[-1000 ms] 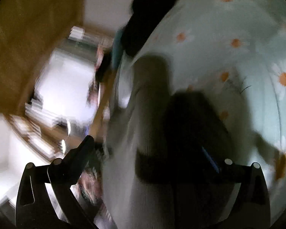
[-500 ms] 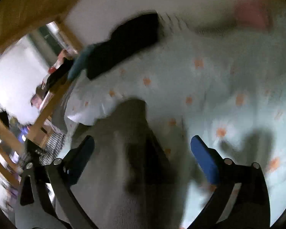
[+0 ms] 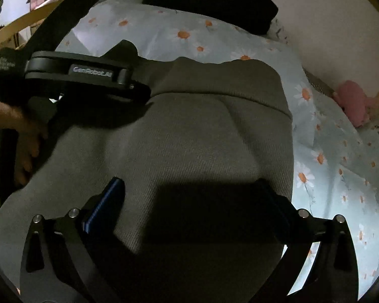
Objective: Fold large clothes
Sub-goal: 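Press the folded grey hoodie flat on the sheet with both grippers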
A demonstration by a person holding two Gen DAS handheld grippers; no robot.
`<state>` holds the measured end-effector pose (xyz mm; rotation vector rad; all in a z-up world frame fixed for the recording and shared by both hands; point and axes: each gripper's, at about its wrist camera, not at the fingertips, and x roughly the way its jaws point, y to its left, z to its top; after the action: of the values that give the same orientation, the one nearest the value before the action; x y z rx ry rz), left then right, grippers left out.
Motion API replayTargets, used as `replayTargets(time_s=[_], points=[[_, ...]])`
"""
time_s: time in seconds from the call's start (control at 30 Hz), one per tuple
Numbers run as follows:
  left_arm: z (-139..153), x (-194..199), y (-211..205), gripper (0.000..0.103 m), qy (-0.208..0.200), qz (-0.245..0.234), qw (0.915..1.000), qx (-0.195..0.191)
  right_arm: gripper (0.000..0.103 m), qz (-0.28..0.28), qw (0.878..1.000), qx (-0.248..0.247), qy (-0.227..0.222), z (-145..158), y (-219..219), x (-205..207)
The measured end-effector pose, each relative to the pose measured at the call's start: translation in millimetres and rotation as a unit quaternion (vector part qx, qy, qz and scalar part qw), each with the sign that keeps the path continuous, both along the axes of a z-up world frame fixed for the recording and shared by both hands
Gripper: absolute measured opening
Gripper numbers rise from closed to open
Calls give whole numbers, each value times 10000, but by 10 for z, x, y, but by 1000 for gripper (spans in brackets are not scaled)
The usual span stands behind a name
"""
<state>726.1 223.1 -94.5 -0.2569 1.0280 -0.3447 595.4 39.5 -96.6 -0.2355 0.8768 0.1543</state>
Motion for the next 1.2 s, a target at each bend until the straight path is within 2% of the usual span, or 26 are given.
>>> replayTargets(time_s=[0.17, 0.2, 0.27, 0.33, 0.43, 0.5, 0.57, 0.6, 0.67, 0.7, 0.73, 0.77, 0.8, 0.83, 0.87, 0.93, 1.0, 1.07, 1.13, 1.17, 1.2], points=[[32, -111, -16, 99, -121, 5, 9999, 44, 100, 253, 9984, 454, 242, 298, 22, -359], [25, -111, -8, 99, -130, 16, 9999, 49, 100, 292, 9979, 474, 327, 266, 43, -450], [101, -213, -80, 99, -152, 15, 9998, 122, 100, 294, 9993, 81, 229, 13, 117, -496], [134, -234, -120, 99, -182, 41, 9995, 267, 101, 236, 9996, 158, 76, -102, 116, -463], [278, -283, -196, 98, -78, 86, 9985, 544, 101, 107, 9997, 191, 64, -32, 106, -500], [505, -461, -251, 98, -232, 134, 9967, 764, 100, -87, 9995, 284, 67, 122, 76, -668], [772, -869, -287, 98, -658, 48, 9937, 908, 100, -122, 9984, 551, 35, 204, 9, -935], [847, -1088, -295, 98, -922, 144, 9904, 1016, 100, -141, 9983, 565, 97, 153, -8, -995], [788, -1290, -337, 98, -1063, 91, 9862, 1269, 100, -54, 9994, 341, -11, -38, 31, -1059], [666, -1257, -390, 98, -923, 59, 9847, 1475, 101, -37, 9995, 306, -74, -78, 43, -1061], [448, -1188, -382, 99, -598, 98, 9834, 1710, 101, -29, 9996, 240, -150, -125, 70, -1051], [251, -1116, -312, 99, -389, 87, 9877, 1513, 101, -13, 9997, 191, -171, -135, 88, -1034], [213, -1108, -245, 99, -412, 117, 9909, 1279, 101, 1, 9997, 169, -151, -133, 95, -1024], [213, -1100, -158, 99, -417, 189, 9939, 1005, 101, -1, 9997, 210, -113, -118, 82, -1022], [228, -1100, -151, 99, -402, 191, 9942, 982, 101, 13, 9996, 254, -83, -94, 61, -1029], [247, -1138, -223, 99, -465, 140, 9912, 1228, 100, -4, 9995, 299, -82, 2, 6, -1020], [339, -1241, -271, 98, -482, 226, 9878, 1465, 100, -50, 9991, 337, -237, 159, -10, -1219], [529, -1507, -262, 98, -719, 385, 9870, 1384, 100, -97, 9985, 260, -465, 247, -25, -1409], [642, -1776, -284, 98, -1081, 505, 9839, 1329, 100, -46, 9996, 273, -82, 76, -39, -1338], [614, -1831, -332, 98, -1083, 471, 9816, 1498, 100, -100, 9992, 345, 170, -94, -72, -1273], [470, -1816, -399, 98, -917, 359, 9787, 1804, 101, -124, 9989, 429, 171, -163, -81, -1257]])
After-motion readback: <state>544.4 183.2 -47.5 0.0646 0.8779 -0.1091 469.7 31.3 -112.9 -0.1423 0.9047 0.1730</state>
